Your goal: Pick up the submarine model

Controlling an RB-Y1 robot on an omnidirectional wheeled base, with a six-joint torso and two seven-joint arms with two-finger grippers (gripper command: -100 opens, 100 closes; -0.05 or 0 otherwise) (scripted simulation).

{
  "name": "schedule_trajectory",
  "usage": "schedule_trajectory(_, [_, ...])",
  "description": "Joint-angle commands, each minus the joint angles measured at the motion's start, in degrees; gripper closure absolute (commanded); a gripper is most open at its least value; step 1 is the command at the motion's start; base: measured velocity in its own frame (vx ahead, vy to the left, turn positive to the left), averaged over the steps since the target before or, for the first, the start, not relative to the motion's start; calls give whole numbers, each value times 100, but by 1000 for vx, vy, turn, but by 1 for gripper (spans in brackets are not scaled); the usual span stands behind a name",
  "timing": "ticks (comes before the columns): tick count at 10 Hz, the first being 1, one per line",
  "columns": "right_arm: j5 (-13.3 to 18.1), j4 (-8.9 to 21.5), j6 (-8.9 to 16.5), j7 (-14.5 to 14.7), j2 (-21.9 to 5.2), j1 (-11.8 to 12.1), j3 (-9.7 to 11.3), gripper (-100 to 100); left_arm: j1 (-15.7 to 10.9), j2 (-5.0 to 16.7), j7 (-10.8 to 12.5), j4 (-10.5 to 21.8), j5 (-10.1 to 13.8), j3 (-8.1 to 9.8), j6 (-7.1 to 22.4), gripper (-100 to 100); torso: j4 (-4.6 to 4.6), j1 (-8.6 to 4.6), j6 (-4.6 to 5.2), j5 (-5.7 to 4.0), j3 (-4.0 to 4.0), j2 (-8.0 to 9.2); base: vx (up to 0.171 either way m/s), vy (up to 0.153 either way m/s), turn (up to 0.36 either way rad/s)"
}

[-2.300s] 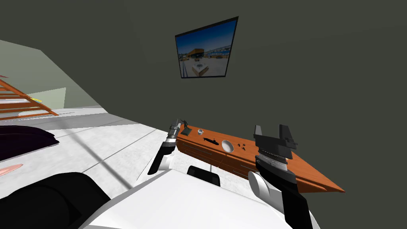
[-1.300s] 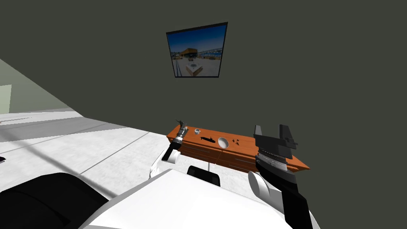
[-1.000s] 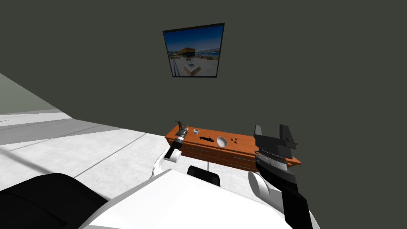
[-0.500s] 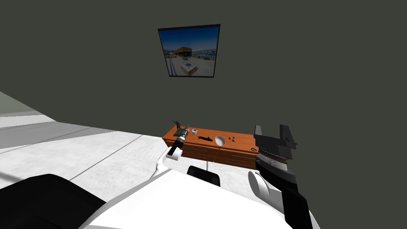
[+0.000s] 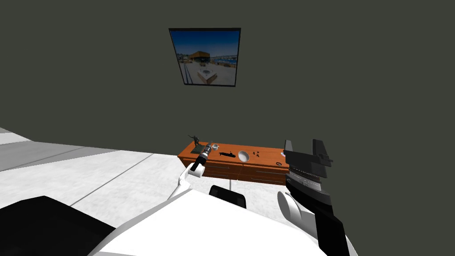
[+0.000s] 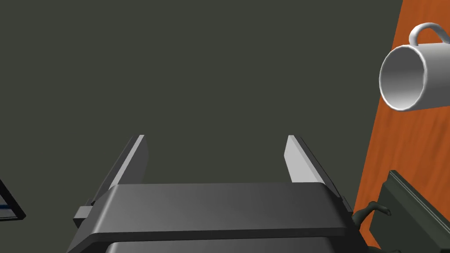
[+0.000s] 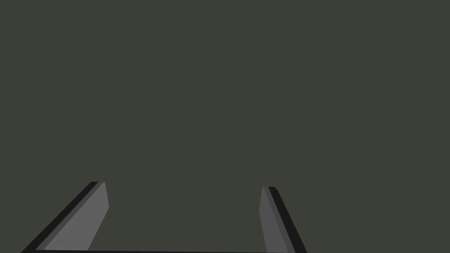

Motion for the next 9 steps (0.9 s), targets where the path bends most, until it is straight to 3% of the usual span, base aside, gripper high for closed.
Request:
schedule_trajectory(1, [0,0,0,0,0,0,0,0,-72,6,35,172,10,-3,74,-100,0,0,0,0,0,0,0,-14,-49])
schedule_trajectory(3, [0,0,0,0,0,0,0,0,-384,56,169,623,70,-1,283,-100,0,0,0,0,0,-1,-1,-24,-149])
schedule_trajectory(9, [0,0,0,0,0,1,0,0,-838,88,362,1573,169,13,589,-100,-1,2,-4,0,-1,-1,3,-17,-88])
